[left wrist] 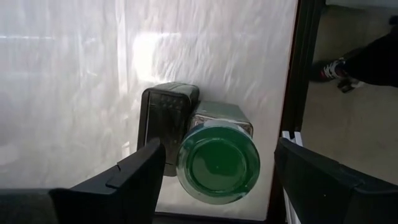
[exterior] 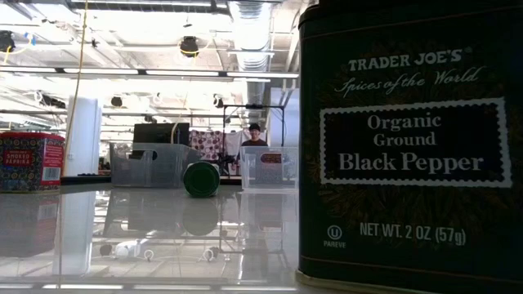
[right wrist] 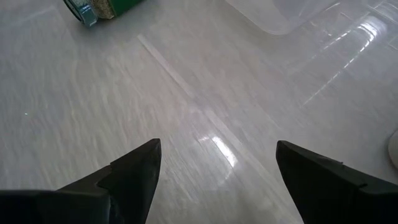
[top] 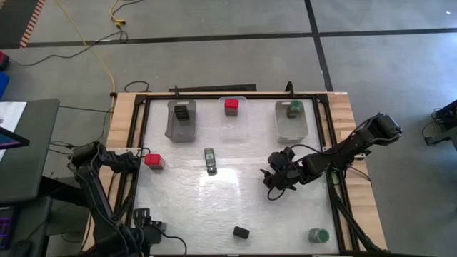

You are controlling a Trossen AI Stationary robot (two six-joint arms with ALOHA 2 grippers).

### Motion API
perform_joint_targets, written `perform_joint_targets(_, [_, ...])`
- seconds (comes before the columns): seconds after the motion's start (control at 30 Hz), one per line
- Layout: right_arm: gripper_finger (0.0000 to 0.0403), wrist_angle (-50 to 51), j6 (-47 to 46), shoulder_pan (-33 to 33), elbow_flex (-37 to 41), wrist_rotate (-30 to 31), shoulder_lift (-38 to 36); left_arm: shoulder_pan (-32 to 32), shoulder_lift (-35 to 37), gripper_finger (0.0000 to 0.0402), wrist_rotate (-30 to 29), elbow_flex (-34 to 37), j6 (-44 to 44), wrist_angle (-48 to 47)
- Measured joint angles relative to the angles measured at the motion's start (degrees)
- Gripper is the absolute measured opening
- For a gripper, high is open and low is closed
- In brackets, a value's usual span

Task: Sort spices by type
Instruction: Put the green seasoning bottle into the gray bin

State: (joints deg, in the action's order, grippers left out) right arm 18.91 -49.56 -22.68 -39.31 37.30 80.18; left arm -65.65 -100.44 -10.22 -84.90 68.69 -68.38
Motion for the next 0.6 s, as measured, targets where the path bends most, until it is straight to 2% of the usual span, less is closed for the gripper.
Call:
perform_joint_targets(0.33, [0.0345,0.0,0.0,0.0,0.0,0.0,0.0,-0.2,-1.1,0.029,-1.1,0.1,-1.4,0.1])
perform_joint_targets(0.6, [0.0345,-0.1,0.0,0.0,0.0,0.0,0.0,-0.9,-1.3,0.029,-0.7,0.1,0.9,0.5])
